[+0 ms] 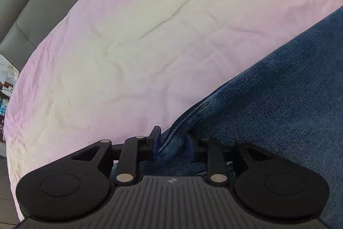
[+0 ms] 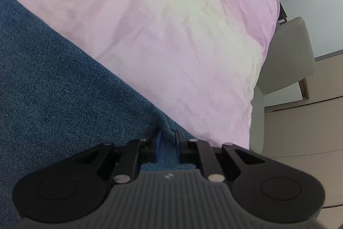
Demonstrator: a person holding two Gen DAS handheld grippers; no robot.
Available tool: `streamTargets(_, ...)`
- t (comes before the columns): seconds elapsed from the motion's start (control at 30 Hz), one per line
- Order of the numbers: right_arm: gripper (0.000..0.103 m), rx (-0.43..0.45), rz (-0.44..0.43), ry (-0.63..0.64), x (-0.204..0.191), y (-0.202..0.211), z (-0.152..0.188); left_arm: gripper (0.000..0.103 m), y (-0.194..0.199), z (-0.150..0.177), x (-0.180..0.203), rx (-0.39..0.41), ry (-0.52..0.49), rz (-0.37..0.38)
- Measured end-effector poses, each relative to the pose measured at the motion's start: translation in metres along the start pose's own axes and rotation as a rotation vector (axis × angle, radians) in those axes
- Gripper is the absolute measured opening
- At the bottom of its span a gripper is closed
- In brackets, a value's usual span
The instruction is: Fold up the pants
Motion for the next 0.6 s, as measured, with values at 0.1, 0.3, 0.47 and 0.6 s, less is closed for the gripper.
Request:
streamTargets(0.1,0.041,0.022,-0.012,-0.103,0.023,0.017,0.004,0.077,0.030,0.004,-0.003,0.042,0.013,-0.055)
streamTargets(0.3,0.042,0.024,-0.071,-0.376,0.076,0.059,0.049,0.075,0.110,0.014,0.007,0.124,0.090,0.040)
streamTargets(0.47,0.028,-0.020,-0.108,-0.640,0.104,0.074,0.124,0.074,0.161,0.040,0.041,0.150,0.150,0.143)
streamTargets(0.6,0.026,-0.029,-0.130,-0.853,0.115,0.072,0.186,0.073,0.191,0.066,0.074,0.153,0.185,0.205)
Point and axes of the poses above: each gripper's, at about its wrist camera, not at the fingertips, and y roughly against the way its jaws point, x to its right, z to its underside, the point moved 3 cm from there along -y, roughly the way its jaws point, and after that the axes turned 10 degrees about x, right-handed, at the moved point
